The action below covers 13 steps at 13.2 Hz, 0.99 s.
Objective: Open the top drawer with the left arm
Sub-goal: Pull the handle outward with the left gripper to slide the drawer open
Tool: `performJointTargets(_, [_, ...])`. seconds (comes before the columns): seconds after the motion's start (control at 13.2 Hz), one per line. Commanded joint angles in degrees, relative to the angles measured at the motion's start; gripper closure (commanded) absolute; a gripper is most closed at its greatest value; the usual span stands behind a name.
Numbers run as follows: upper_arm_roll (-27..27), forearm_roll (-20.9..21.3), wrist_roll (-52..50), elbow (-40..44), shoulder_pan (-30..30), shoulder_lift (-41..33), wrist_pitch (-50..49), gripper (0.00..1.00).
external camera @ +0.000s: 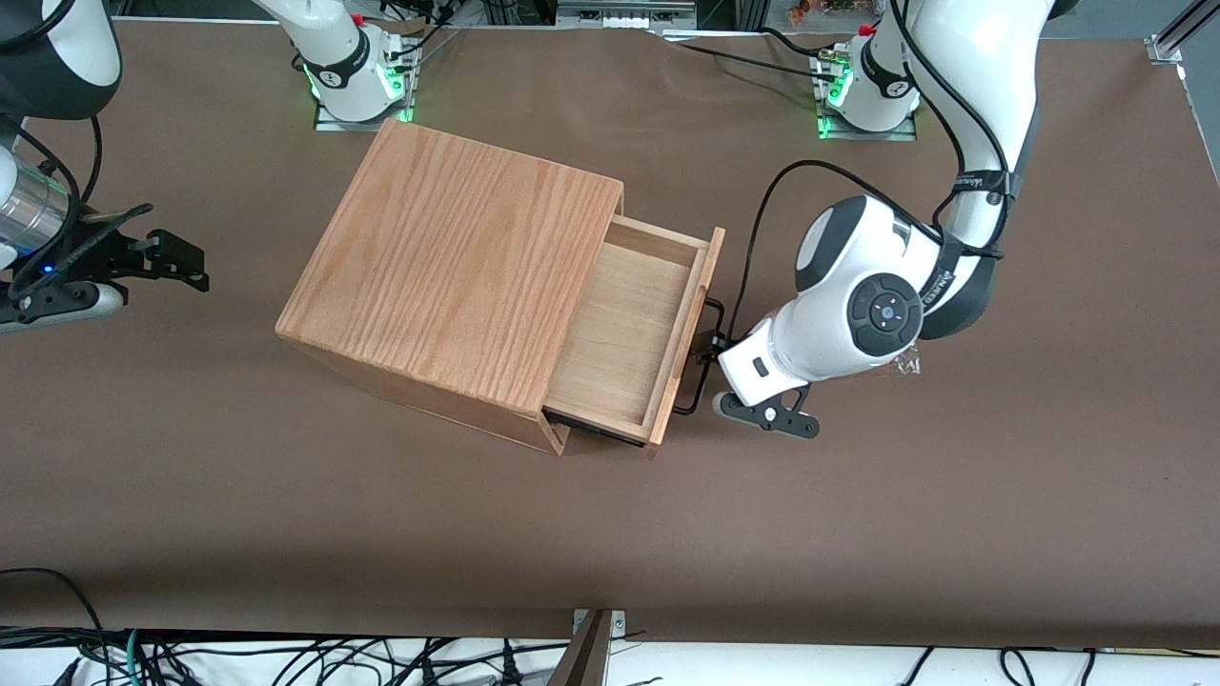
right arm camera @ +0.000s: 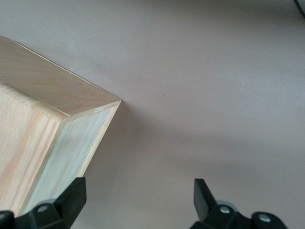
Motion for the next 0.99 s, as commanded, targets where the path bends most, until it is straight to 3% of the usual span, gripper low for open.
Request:
performJointTargets(0.0, [0.1,2.4,0.3,0.3,0.5,-0.6,0.7,0.00])
performJointTargets(0.91, [0.0,2.6,0.7,0.2,0.3,-0.8,-1.0,0.00])
